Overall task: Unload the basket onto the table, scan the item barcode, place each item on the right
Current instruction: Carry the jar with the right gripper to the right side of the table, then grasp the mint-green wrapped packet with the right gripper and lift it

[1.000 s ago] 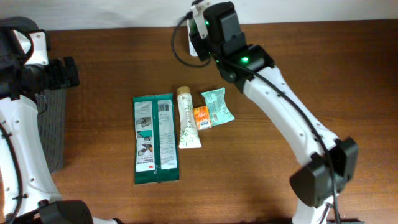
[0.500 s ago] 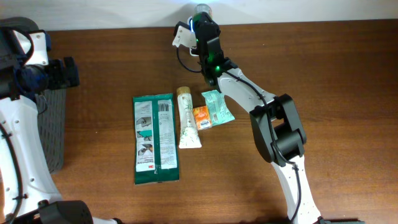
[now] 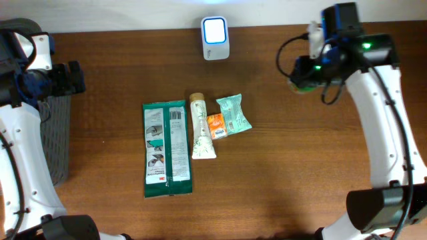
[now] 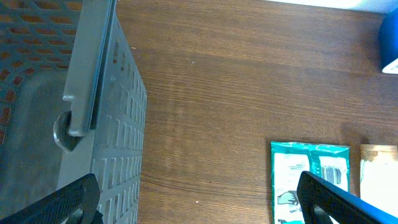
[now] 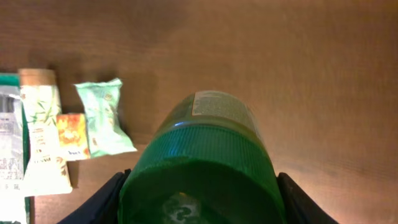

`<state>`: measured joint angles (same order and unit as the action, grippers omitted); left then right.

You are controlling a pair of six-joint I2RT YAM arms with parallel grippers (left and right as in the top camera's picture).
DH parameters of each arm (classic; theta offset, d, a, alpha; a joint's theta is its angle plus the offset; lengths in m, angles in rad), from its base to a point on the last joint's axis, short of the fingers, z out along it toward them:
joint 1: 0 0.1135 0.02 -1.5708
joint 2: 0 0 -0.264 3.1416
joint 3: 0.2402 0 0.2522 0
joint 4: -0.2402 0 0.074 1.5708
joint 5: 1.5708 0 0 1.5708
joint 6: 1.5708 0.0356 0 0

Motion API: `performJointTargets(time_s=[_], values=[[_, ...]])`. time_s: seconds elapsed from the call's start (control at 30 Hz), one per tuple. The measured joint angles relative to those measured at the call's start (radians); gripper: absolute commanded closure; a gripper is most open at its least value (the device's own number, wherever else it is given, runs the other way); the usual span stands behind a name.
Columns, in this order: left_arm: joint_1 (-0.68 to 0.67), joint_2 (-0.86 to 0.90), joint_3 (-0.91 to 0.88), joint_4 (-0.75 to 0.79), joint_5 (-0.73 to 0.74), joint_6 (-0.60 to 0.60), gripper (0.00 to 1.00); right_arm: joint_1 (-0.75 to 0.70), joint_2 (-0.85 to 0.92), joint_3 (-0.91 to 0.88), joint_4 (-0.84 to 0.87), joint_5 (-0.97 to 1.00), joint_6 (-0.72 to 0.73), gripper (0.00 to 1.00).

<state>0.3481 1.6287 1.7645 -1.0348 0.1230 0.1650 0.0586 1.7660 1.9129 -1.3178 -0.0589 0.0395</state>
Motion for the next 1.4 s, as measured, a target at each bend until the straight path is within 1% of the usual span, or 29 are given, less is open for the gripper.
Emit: performJointTargets(time_s=[0.03,0.07,0.1,0.17,0.27,0.33,0.37,0.4,0.43,0.47,0.53,0.57,0.6,0.63,0.7,0.73,0.77,0.8,0.83,0.87,0.9,0.93,0.97,1.03,1.1,1.17,1.23,1.33,1.4], values=[[0.000,0.000,0.000,-0.001,0.000,0.000,0.01,-0.031,0.002,-0.010,-0.014,-0.010,0.010,0.59],[0.000,0.000,0.000,-0.001,0.000,0.000,0.01,-0.093,0.007,-0.052,-0.014,-0.023,0.024,0.59],[0.000,0.000,0.000,-0.002,0.000,0.000,0.01,-0.139,0.011,-0.103,-0.014,-0.031,0.041,0.59],[0.000,0.000,0.000,-0.002,0.000,0.000,0.01,-0.242,0.025,-0.235,0.042,-0.040,0.059,0.59],[0.000,0.000,0.000,-0.001,0.000,0.000,0.01,-0.380,0.043,-0.433,0.207,-0.071,0.066,0.59],[0.000,0.000,0.000,-0.002,0.000,0.000,0.01,-0.437,0.046,-0.529,0.408,-0.077,0.066,0.59],[0.000,0.000,0.000,-0.001,0.000,0.000,0.01,-0.457,0.048,-0.543,0.447,-0.078,0.066,0.58],[0.000,0.000,0.000,-0.002,0.000,0.000,0.01,-0.473,0.061,-0.543,0.486,-0.078,0.066,0.51],[0.000,0.000,0.000,-0.001,0.000,0.000,0.01,-0.478,0.072,-0.543,0.488,-0.078,0.067,0.41],[0.000,0.000,0.000,-0.001,0.000,0.000,0.01,-0.478,0.096,-0.543,0.484,-0.079,0.072,0.30],[0.000,0.000,0.000,-0.001,0.000,0.000,0.01,-0.478,0.103,-0.543,0.480,-0.082,0.072,0.12],[0.000,0.000,0.000,-0.001,0.000,0.000,0.01,-0.478,0.103,-0.542,0.468,-0.082,0.072,0.02],[0.000,0.000,0.000,-0.001,0.000,0.000,0.01,-0.478,0.105,-0.534,0.446,-0.082,0.067,0.02],[0.000,0.000,0.000,0.000,0.000,0.000,0.01,-0.478,0.109,-0.497,0.404,-0.082,0.070,0.02],[0.000,0.000,0.000,-0.001,0.000,0.000,0.01,-0.478,0.118,-0.332,0.261,-0.082,0.070,0.02],[0.000,0.000,0.000,-0.003,0.001,0.000,0.01,-0.470,0.126,-0.227,0.140,-0.089,0.060,0.02],[0.000,0.000,0.000,0.002,0.000,0.000,0.01,-0.427,0.116,-0.083,0.053,-0.132,0.017,0.02],[0.000,0.000,0.000,-0.001,0.000,0.000,0.01,-0.394,0.115,-0.033,0.016,-0.163,-0.005,0.02],[0.000,0.000,0.000,-0.001,0.000,0.000,0.01,-0.330,0.111,-0.003,0.013,-0.217,-0.027,0.02],[0.000,0.000,0.000,-0.001,0.000,0.000,0.01,-0.229,0.111,0.002,0.026,-0.277,-0.045,0.01],[0.000,0.000,0.000,-0.002,0.000,0.000,0.01,-0.133,0.129,0.002,0.074,-0.306,-0.051,0.08],[0.000,0.000,0.000,-0.002,0.000,0.000,0.01,-0.075,0.152,0.002,0.084,-0.325,-0.056,0.20],[0.000,0.000,0.000,-0.002,0.000,0.000,0.01,-0.023,0.198,0.002,0.105,-0.338,-0.061,0.26],[0.000,0.000,0.000,-0.002,0.000,0.000,0.01,0.077,0.338,0.002,0.228,-0.360,-0.069,0.35],[0.000,0.000,0.000,-0.002,0.001,0.000,0.01,0.183,0.409,-0.003,0.372,-0.366,-0.058,0.44],[0.000,0.000,0.000,-0.001,0.000,0.000,0.01,0.306,0.435,-0.004,0.439,-0.373,-0.006,0.46],[0.000,0.000,0.000,-0.001,0.000,0.000,0.01,0.382,0.476,-0.003,0.441,-0.374,0.044,0.47],[0.000,0.000,0.000,-0.001,0.000,0.000,0.01,0.401,0.546,-0.003,0.444,-0.373,0.066,0.48],[0.000,0.000,0.000,-0.001,0.000,0.000,0.01,0.400,0.561,-0.002,0.435,-0.333,0.067,0.48]])
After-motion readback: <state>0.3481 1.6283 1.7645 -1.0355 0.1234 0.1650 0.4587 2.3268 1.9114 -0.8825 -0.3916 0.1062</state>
